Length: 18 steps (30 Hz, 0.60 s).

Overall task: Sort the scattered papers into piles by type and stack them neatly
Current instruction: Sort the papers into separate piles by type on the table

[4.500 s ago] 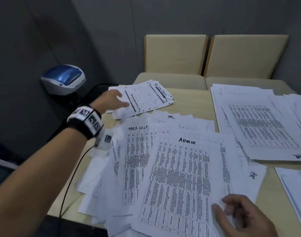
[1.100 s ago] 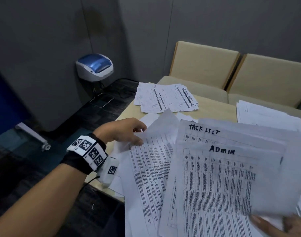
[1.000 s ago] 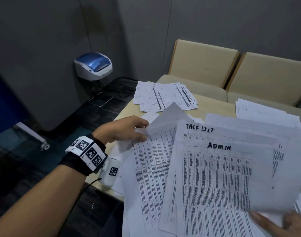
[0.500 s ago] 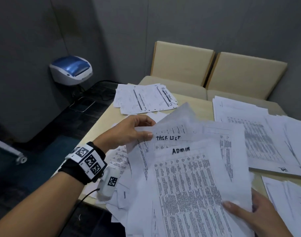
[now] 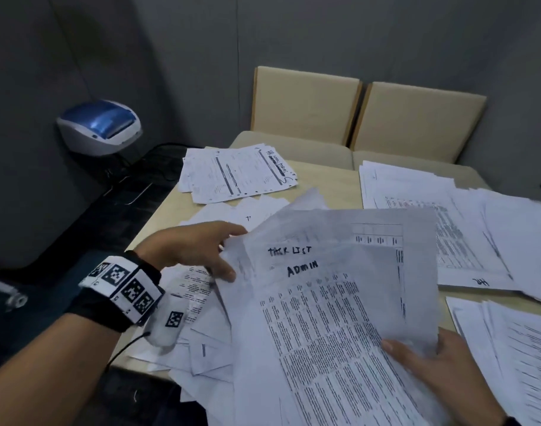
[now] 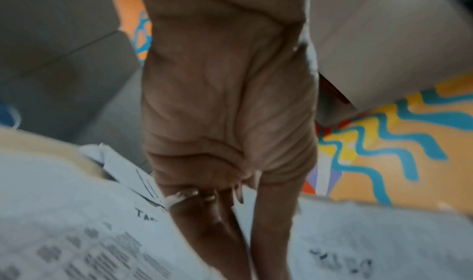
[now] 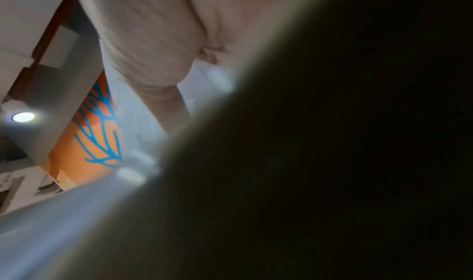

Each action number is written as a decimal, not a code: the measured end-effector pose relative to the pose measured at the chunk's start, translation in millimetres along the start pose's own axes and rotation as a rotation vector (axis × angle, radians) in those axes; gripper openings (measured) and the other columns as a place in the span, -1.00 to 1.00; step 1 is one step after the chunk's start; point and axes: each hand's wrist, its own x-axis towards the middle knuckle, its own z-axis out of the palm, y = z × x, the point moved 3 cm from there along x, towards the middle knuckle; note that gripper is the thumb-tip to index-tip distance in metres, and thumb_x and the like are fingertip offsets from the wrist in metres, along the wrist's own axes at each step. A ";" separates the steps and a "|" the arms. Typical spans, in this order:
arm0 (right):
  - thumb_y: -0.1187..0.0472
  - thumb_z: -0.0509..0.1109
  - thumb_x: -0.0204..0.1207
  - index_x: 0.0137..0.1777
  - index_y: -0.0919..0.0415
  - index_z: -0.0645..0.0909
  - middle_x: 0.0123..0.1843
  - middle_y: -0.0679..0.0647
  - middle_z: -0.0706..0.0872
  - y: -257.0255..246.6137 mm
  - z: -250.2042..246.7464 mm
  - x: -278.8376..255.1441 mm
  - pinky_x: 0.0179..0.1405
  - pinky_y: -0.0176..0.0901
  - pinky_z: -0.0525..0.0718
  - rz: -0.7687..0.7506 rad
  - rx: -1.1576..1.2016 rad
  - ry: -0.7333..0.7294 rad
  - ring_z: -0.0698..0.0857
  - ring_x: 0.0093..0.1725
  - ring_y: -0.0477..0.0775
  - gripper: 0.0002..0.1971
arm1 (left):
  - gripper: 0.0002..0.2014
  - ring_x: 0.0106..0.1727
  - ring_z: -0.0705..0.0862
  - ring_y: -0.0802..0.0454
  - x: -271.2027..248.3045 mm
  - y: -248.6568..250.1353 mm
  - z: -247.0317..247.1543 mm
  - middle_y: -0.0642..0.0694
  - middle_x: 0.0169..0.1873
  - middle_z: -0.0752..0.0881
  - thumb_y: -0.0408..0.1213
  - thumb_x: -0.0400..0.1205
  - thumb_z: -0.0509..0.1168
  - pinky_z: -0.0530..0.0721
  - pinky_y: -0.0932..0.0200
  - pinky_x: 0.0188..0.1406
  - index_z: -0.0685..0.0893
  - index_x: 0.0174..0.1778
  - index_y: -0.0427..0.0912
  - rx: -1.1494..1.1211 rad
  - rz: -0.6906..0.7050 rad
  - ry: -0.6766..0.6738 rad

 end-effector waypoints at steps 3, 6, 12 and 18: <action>0.00 0.82 0.15 0.33 0.08 0.73 0.14 -0.01 0.89 1.9 -1.7 0.6 0.15 -0.05 0.78 -0.062 -0.003 0.051 0.87 0.08 -0.11 -0.30 | -0.53 0.24 0.84 -0.23 -10.7 13.0 2.9 -0.21 0.19 0.86 -0.57 0.56 0.55 0.82 -0.14 0.20 0.66 0.35 -0.20 -0.329 0.121 0.130; -0.24 0.81 0.01 0.26 0.13 0.78 0.11 -0.02 0.91 7.9 -4.5 3.6 0.11 -0.01 0.84 -0.051 0.042 0.050 0.89 0.10 -0.05 -0.19 | -0.52 0.30 0.80 -0.28 -18.1 23.1 20.0 -0.32 0.26 0.82 -0.54 0.60 0.48 0.77 -0.13 0.33 0.60 0.45 -0.29 -0.659 0.177 0.232; 0.07 0.75 0.20 0.17 0.13 0.81 0.03 0.01 0.93 16.0 1.2 7.3 0.31 0.33 0.76 0.018 0.085 0.010 0.89 0.13 0.15 -0.50 | -0.50 0.27 0.84 -0.07 -25.0 25.8 89.6 -0.08 0.21 0.87 -0.46 0.55 0.56 0.73 -0.17 0.41 0.69 0.41 -0.11 -0.839 0.006 0.243; 0.07 0.78 0.19 0.33 0.09 0.72 0.11 0.03 0.92 14.3 0.8 3.8 0.25 0.27 0.80 -0.052 0.182 0.034 0.89 0.14 0.10 -0.35 | -0.52 0.16 0.88 -0.16 -33.1 36.9 103.4 -0.15 0.12 0.90 -0.46 0.48 0.62 0.82 -0.20 0.25 0.75 0.34 -0.18 -0.867 0.102 0.438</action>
